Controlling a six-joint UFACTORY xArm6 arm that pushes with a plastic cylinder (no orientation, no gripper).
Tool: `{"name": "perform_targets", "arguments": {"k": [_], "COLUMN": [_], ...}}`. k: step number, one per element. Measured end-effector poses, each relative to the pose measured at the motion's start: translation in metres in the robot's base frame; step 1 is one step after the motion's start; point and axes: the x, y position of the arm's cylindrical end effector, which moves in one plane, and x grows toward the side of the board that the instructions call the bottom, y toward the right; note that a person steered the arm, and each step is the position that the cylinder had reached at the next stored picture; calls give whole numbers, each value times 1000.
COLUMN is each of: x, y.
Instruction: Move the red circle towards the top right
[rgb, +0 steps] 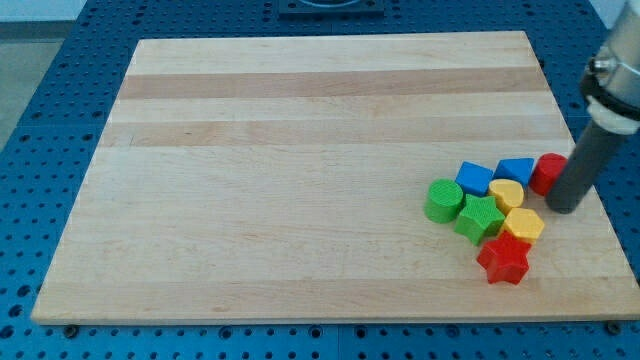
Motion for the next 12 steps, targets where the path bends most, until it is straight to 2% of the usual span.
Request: {"name": "perform_targets", "arguments": {"k": [1,2,3,8,12], "x": [-6,-29,-34,-40,-41], "y": [14,5,-12,-66,-24]}}
